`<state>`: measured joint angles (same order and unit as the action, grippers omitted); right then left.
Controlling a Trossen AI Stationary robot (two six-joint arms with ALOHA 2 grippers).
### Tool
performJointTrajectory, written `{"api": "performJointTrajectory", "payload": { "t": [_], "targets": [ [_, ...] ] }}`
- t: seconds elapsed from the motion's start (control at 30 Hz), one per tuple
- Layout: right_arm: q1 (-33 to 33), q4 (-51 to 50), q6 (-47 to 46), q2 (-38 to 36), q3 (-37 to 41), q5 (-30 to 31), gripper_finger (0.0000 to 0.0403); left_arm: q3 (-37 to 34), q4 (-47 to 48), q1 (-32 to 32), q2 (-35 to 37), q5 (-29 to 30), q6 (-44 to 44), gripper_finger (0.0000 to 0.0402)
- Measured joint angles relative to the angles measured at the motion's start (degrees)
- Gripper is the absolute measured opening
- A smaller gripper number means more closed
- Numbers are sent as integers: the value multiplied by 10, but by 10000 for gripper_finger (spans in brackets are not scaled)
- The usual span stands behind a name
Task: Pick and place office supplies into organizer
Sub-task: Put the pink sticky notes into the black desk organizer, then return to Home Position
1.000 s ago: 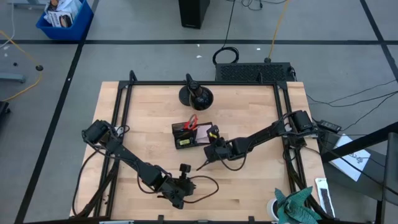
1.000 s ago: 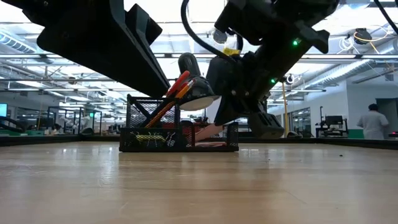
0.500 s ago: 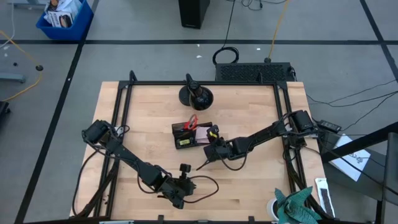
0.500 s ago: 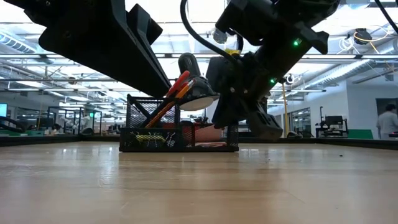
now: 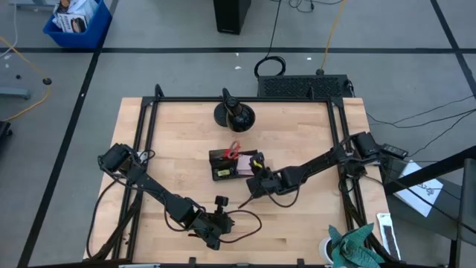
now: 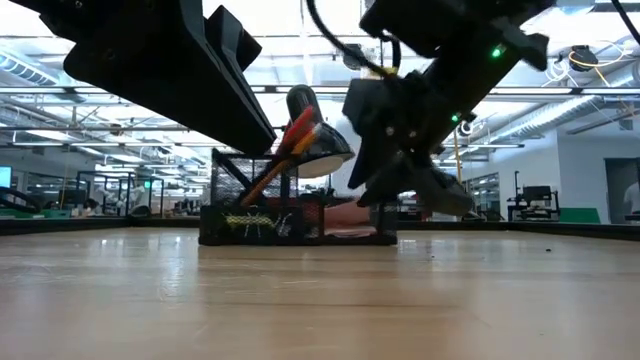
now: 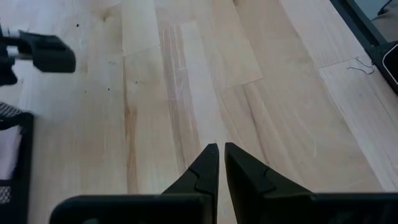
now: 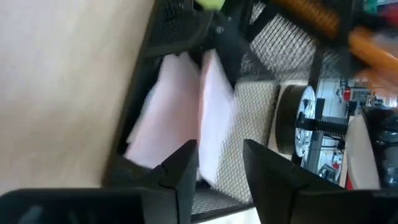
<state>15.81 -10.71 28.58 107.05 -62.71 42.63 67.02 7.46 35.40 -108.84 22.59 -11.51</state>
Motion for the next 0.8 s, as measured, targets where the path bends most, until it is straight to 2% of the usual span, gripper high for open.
{"api": "performJointTrajectory", "payload": {
  "t": [0.23,0.8],
  "targets": [
    [9,2,-20,-35,0,6,143,0,0,0,0,0,-3,35],
    [20,-53,-70,-47,0,10,142,0,-3,-1,0,0,-5,35]
  ]
}}
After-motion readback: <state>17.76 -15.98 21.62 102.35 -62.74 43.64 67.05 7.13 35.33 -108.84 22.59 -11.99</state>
